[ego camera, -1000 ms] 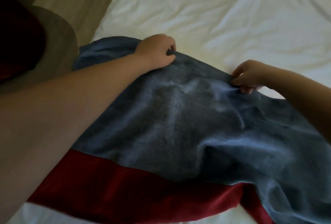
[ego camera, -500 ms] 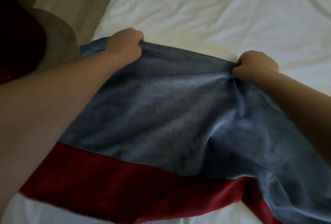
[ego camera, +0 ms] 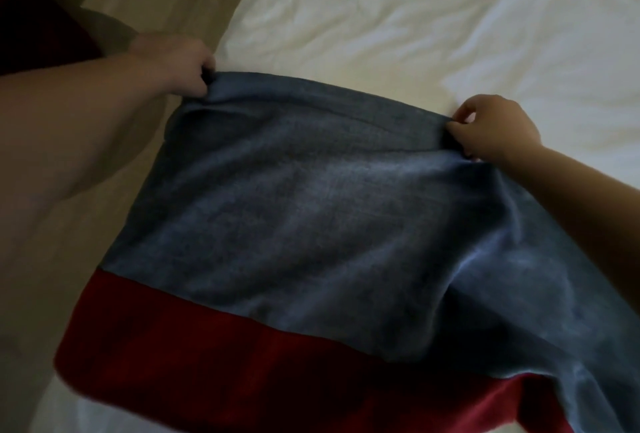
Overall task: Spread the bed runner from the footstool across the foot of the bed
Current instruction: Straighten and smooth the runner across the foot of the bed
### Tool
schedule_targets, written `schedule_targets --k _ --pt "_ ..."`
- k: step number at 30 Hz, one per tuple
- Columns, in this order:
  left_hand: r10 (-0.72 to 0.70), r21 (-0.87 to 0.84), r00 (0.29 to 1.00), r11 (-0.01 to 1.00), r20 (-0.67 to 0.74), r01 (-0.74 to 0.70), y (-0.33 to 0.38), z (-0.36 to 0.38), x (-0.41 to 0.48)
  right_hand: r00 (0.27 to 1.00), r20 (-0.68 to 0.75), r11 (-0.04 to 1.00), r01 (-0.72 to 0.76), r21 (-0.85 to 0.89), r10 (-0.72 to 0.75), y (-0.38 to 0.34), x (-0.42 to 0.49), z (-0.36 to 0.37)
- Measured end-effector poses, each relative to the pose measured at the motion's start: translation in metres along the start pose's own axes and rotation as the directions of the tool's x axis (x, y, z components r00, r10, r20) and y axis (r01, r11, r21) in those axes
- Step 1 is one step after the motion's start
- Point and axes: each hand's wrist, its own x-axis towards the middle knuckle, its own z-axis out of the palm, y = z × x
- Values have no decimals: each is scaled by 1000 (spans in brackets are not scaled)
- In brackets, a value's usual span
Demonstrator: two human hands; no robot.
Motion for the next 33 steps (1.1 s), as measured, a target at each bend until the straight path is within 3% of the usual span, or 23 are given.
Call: schedule_targets --k 3,10,19,25,30,33 --pt "51 -35 998 998 31 -50 1 2 -1 999 -35 998 -16 -61 14 -6 1 3" --pt "96 -10 990 995 -107 -97 0 14 -2 999 -23 999 39 -33 -39 -41 9 9" --pt "-19 -153 969 988 -248 -19 -4 19 8 991 -64 991 118 67 -114 -84 14 27" --pt "3 -294 983 954 -185 -58 -7 16 20 969 103 941 188 283 -225 -158 25 44" --pt "13 -256 994 966 -111 -41 -9 16 21 972 137 965 159 210 -190 -192 39 62" --pt "-43 -198 978 980 -204 2 -7 15 22 981 90 969 150 195 -170 -191 40 67"
